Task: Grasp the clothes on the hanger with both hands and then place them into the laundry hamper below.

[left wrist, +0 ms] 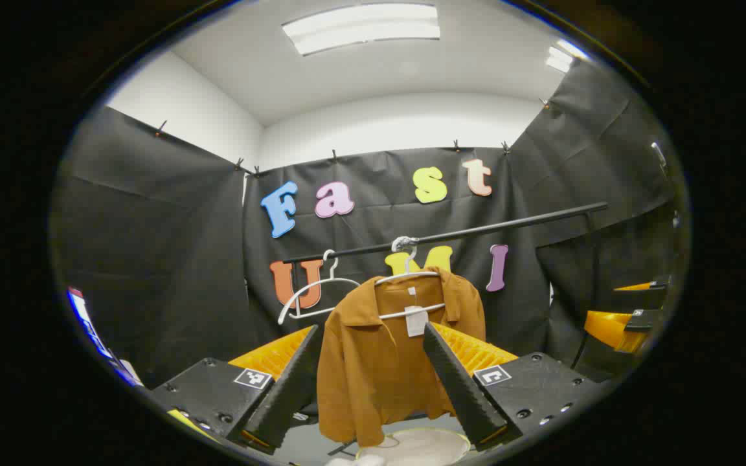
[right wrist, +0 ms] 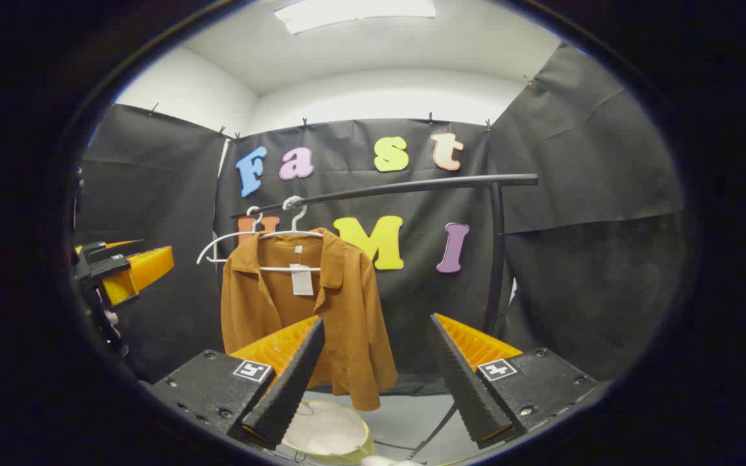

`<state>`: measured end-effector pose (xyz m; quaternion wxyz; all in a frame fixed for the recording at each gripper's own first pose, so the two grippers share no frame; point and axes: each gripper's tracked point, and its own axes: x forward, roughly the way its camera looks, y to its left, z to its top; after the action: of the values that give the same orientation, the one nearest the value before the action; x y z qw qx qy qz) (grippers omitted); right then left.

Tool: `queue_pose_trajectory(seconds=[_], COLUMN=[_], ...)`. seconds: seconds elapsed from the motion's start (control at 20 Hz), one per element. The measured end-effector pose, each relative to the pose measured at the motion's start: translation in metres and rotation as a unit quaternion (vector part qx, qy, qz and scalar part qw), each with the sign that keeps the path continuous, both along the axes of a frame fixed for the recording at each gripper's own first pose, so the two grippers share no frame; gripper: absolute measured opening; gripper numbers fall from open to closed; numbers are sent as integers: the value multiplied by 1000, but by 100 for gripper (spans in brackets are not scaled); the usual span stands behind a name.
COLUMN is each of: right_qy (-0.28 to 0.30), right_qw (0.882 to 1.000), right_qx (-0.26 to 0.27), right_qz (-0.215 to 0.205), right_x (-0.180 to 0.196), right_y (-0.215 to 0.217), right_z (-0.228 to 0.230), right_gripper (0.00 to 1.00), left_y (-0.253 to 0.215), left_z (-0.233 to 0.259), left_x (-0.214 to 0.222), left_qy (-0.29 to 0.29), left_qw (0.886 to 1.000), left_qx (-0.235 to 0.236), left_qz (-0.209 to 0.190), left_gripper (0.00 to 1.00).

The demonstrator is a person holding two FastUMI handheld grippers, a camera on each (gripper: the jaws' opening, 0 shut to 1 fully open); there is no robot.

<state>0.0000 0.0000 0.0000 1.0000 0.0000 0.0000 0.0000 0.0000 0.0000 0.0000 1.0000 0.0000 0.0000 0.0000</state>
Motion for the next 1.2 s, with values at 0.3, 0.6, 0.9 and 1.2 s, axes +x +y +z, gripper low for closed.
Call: queue_pose_trajectory(seconds=[0.3, 0.6, 0.9, 1.2], right_qy=[6, 9, 11, 25], right_qw=[1000, 1000, 1000, 1000], right_qx=[0, -4, -4, -5], right_qz=[-9, -14, -19, -16], right_x=[-1, -4, -8, 2], right_y=[1, 5, 11, 29], right_z=[-4, -10, -8, -16], right_gripper=[99, 100, 100, 100], left_y=[6, 7, 20, 30], left_z=[-2, -5, -9, -24], left_x=[1, 1, -2, -4], left_qy=[0, 0, 4, 13], left_qw=[1000, 1000, 1000, 1000], left_qx=[0, 0, -1, -19], left_qz=[-4, -11, -5, -17], left_gripper=[99, 99, 98, 99])
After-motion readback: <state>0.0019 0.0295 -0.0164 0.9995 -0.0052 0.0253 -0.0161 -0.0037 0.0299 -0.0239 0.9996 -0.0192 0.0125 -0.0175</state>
